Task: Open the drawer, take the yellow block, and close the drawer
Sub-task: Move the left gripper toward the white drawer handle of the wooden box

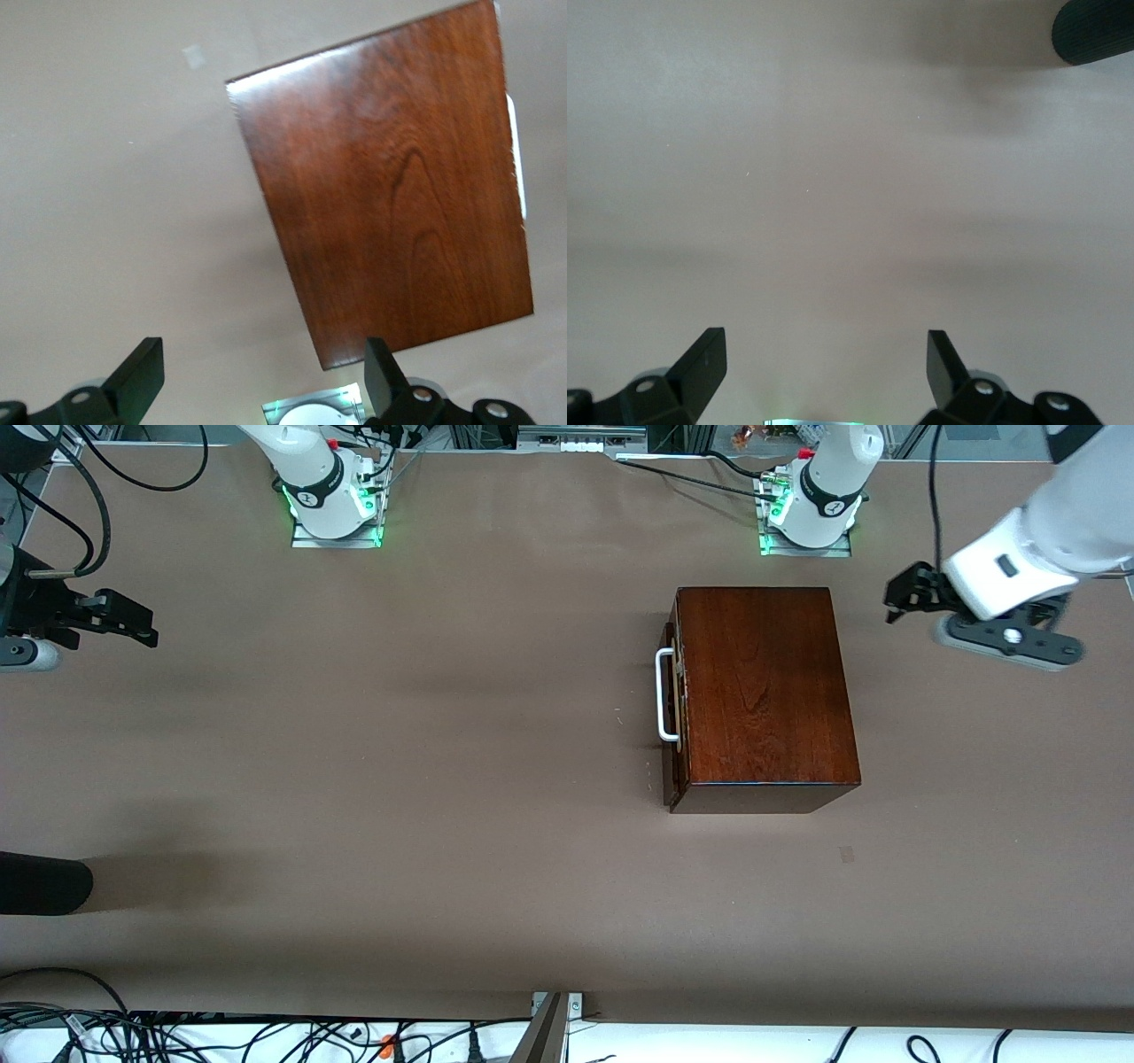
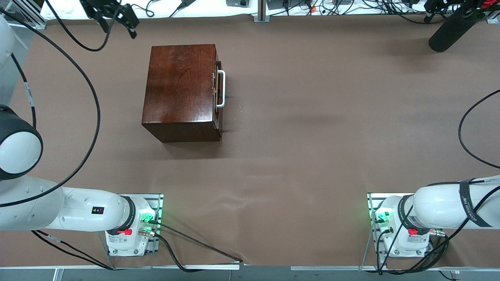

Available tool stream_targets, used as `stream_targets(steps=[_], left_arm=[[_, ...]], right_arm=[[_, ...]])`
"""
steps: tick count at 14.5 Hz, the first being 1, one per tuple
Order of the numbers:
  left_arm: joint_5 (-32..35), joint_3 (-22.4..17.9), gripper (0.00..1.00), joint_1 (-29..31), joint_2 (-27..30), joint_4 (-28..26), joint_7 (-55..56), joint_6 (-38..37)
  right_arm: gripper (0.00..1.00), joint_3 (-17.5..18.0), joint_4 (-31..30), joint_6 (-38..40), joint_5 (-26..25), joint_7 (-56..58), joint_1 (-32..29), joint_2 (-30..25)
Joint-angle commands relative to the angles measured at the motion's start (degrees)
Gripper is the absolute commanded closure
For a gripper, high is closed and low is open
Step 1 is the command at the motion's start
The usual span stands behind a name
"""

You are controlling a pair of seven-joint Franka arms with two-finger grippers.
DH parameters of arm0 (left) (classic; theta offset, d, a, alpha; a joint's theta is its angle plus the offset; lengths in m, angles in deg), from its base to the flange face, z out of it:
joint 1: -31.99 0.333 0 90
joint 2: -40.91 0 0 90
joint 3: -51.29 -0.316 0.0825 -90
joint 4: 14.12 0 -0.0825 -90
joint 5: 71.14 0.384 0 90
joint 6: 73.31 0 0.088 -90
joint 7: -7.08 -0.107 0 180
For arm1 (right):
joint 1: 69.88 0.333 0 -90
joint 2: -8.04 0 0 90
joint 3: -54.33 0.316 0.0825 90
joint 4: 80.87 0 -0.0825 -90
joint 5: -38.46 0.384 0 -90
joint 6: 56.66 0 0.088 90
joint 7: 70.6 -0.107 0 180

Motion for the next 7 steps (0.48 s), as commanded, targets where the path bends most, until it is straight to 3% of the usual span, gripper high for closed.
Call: stream_targets(steps=[1, 5, 7], left_arm=[[-0.8, 4.4, 0.00, 0.1, -2.6, 3.1, 0.5, -1.5], [-0.9, 10.2, 0.00, -2.1, -11.9, 6.9, 9.6, 5.0], [-0.8, 10.3, 0.00, -6.8, -16.1, 9.2, 16.5, 7.1]], right_arm=[[0.00, 0.7, 0.9, 0.3, -0.1, -0.2, -0.6, 0.4], [0.00, 0.7, 0.9, 0.3, -0.1, -0.2, -0.6, 0.4], [0.00, 0.7, 0.9, 0.3, -0.1, -0.2, -0.6, 0.4]])
